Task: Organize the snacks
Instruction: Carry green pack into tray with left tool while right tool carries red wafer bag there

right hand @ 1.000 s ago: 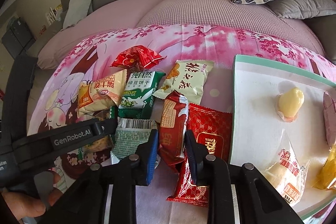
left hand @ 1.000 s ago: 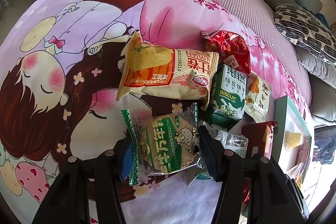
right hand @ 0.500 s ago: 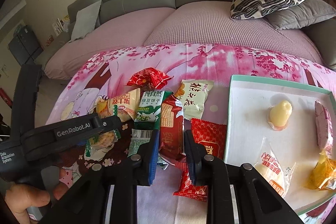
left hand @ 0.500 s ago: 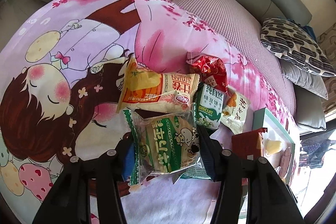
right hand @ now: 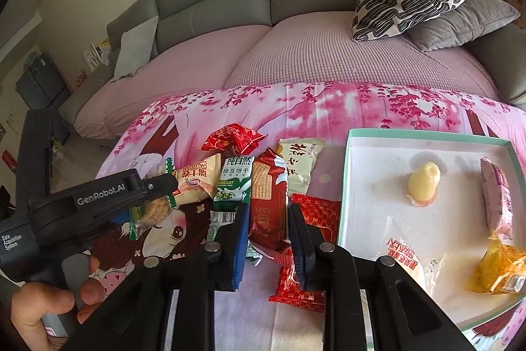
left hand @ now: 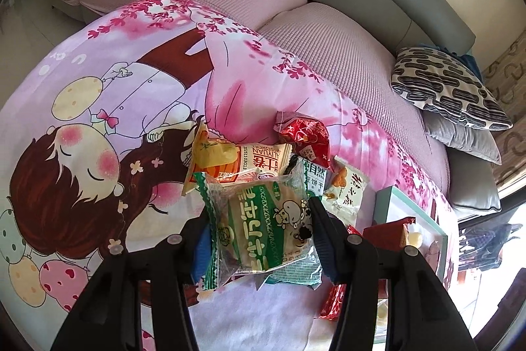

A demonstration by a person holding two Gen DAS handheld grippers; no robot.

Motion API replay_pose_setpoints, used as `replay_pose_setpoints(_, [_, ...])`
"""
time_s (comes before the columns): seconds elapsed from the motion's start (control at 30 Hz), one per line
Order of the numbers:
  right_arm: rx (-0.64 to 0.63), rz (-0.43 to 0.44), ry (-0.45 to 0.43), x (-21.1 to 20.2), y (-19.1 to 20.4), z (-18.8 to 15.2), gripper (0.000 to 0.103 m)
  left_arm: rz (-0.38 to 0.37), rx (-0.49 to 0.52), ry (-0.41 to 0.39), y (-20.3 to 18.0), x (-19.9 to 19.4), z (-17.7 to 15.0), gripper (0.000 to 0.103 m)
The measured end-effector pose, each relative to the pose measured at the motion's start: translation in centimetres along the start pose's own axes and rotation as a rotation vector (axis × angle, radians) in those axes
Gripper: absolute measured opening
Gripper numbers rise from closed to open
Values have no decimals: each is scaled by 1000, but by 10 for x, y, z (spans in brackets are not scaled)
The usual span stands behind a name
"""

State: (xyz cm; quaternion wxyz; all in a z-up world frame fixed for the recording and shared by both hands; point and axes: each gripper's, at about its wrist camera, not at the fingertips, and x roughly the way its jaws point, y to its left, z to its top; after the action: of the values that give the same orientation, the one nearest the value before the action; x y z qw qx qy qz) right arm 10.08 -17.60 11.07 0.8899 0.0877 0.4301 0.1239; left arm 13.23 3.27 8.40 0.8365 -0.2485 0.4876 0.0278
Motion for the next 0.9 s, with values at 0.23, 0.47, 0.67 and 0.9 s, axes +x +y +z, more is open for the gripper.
replay_pose_setpoints(0.23, [77,-37,-53,-20,-36,8,25,-20,74,-14,-26,-2,-5,55])
replay_pose_setpoints(0.47, [233,-137,-120,-48,-107,10,25,-68,224,-33,-80,-6,-19,55])
replay_pose_setpoints(0.67, [355,-212,-159,-70,-162,6,25,-118,363,-37,-131,-2,-35,55])
replay_pose_setpoints(0.9, [435,-235,-160,-69,-195,1,25,-137,464,-6,-170,19,-48,55])
